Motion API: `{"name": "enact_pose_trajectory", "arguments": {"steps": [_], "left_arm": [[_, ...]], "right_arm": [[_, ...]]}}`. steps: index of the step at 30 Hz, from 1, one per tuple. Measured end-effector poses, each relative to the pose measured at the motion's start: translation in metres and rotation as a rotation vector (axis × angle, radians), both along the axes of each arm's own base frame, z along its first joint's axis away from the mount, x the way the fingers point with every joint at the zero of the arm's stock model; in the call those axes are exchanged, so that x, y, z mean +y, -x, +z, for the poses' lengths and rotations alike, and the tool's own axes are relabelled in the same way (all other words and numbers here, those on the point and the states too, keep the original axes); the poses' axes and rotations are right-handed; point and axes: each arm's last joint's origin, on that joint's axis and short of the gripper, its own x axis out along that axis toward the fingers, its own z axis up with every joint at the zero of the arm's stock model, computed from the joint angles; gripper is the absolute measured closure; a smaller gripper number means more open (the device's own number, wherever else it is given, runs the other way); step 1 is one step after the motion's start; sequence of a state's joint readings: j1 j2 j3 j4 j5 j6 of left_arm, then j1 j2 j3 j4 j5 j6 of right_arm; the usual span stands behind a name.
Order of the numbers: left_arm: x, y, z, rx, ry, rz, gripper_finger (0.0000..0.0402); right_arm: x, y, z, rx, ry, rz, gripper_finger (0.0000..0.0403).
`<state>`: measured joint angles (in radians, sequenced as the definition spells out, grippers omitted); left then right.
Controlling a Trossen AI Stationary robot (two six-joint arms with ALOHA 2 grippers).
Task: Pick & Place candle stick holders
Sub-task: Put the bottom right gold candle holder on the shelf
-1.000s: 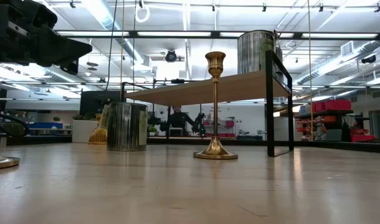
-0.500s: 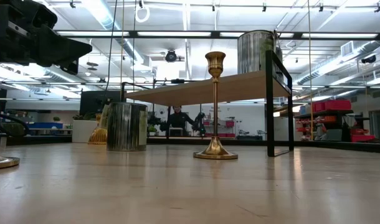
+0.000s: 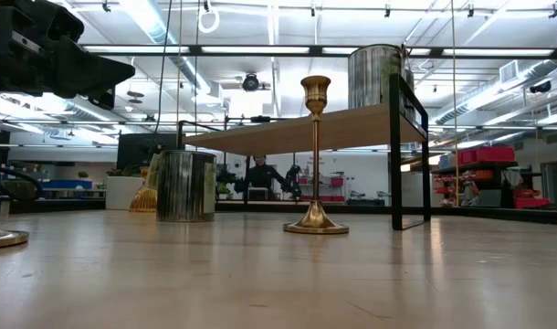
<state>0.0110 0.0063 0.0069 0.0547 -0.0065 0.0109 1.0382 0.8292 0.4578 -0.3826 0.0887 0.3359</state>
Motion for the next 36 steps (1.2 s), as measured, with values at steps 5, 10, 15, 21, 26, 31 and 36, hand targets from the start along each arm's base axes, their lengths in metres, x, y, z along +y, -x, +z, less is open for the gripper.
{"name": "enact_pose_trajectory", "arguments": {"steps": [5, 10, 15, 21, 26, 31, 36], "left_arm": [[0.000, 0.000, 0.000, 0.000, 0.000, 0.000, 0.0390], [0.000, 0.000, 0.000, 0.000, 0.000, 0.000, 0.0390], [0.000, 0.000, 0.000, 0.000, 0.000, 0.000, 0.0390], [0.000, 0.000, 0.000, 0.000, 0.000, 0.000, 0.0390], [0.000, 0.000, 0.000, 0.000, 0.000, 0.000, 0.0390], [0.000, 0.000, 0.000, 0.000, 0.000, 0.000, 0.0390], [0.000, 0.000, 0.000, 0.000, 0.000, 0.000, 0.0390]], "right_arm": [[-0.003, 0.002, -0.003, -0.009, -0.002, 0.008, 0.0046], [-0.003, 0.002, -0.011, -0.067, 0.009, 0.061, 0.0050], [-0.002, 0.002, -0.018, -0.095, -0.007, 0.106, 0.0065], [-0.002, 0.003, -0.027, -0.126, -0.037, 0.130, 0.0098], [-0.003, 0.003, -0.030, -0.118, -0.038, 0.139, 0.0133], [-0.003, 0.003, -0.030, -0.128, -0.032, 0.150, 0.0174], [-0.003, 0.003, -0.030, -0.127, -0.033, 0.151, 0.0217]]}}
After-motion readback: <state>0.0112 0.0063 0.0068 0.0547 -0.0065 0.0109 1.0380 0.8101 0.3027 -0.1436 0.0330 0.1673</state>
